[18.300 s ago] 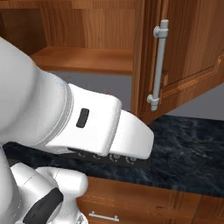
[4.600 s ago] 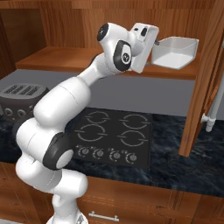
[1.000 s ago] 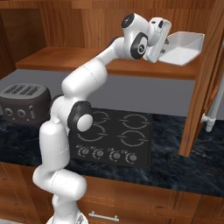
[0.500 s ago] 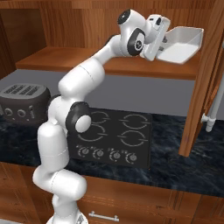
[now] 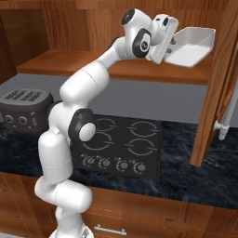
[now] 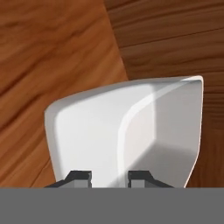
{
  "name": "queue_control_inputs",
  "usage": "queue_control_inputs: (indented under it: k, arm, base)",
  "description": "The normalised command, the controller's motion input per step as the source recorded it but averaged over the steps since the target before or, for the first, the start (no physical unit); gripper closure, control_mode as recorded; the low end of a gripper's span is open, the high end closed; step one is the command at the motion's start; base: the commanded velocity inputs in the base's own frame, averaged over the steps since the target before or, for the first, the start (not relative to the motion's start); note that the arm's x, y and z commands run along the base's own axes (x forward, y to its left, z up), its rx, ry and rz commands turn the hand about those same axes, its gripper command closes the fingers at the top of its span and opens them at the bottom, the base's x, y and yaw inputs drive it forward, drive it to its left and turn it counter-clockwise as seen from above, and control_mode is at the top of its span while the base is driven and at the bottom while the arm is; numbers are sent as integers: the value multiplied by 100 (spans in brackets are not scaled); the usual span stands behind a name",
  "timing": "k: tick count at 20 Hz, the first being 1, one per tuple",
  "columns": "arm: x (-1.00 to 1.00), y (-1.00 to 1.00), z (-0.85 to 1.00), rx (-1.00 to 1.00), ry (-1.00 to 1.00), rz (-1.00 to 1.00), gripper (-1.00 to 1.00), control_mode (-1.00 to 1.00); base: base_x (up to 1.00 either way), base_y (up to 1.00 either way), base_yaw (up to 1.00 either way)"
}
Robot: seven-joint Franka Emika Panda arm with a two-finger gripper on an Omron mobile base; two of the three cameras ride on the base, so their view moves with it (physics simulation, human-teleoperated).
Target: Retrieve the tupperware from the cabinet, then place the raw meat into the tupperware to avoid contamination.
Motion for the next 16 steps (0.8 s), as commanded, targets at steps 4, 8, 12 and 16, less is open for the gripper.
queue_control_inputs:
  k: [4, 8, 12, 16]
  arm:
    - [-17, 12, 0, 0, 0, 0, 100, -100]
    - [-36, 14, 2, 0, 0, 0, 100, -100]
    - [-42, 19, 1, 0, 0, -1, 100, -100]
    - [-44, 21, 0, 0, 0, -1, 100, -100]
  base:
    - [0, 0, 0]
    - [0, 0, 0]
    - [0, 0, 0]
    - [0, 0, 0]
